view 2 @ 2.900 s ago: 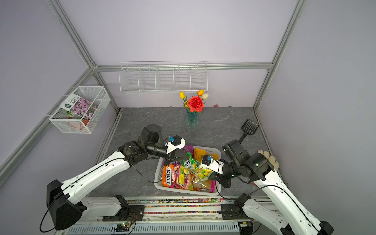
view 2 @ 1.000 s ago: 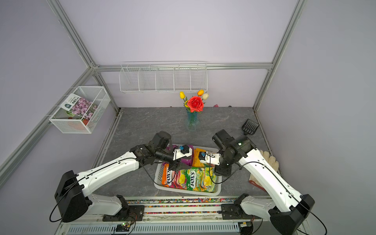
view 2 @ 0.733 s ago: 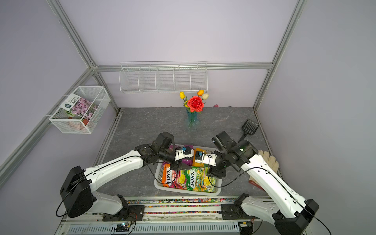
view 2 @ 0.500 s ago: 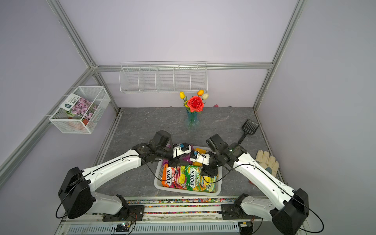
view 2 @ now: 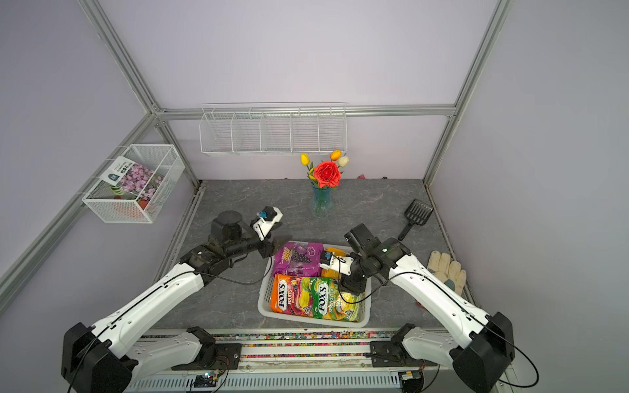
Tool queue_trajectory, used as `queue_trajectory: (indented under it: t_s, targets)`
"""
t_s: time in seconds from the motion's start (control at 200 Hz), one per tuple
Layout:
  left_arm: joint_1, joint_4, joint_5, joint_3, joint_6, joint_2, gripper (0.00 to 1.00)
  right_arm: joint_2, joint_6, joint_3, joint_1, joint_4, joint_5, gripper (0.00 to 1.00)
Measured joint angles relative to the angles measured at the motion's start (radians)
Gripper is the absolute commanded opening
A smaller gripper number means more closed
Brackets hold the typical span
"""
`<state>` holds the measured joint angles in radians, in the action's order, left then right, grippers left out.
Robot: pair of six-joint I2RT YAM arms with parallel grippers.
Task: Put the candies in the basket
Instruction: Place the candy in the basket, then reset both arms
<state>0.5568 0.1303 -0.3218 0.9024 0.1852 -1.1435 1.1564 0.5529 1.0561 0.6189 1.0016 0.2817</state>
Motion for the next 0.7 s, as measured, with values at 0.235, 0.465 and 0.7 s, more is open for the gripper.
queue_trajectory:
  t_s: [0.235, 0.465, 0.7]
  targets:
    - [-0.095, -0.008, 0.262, -0.023, -0.360, -0.005, 1.00, -0.096, -0.239, 0.096, -0.031, -0.020, -0.070, 0.72]
    - [-0.108, 0.043, 0.490, -0.029, -0.572, -0.052, 1.00, -0.132, -0.610, 0.069, -0.159, -0.155, -0.317, 0.76]
    - [-0.103, 0.092, 0.536, 0.003, -0.576, -0.081, 1.00, -0.348, -0.691, -0.341, -0.308, -0.605, -0.605, 0.99]
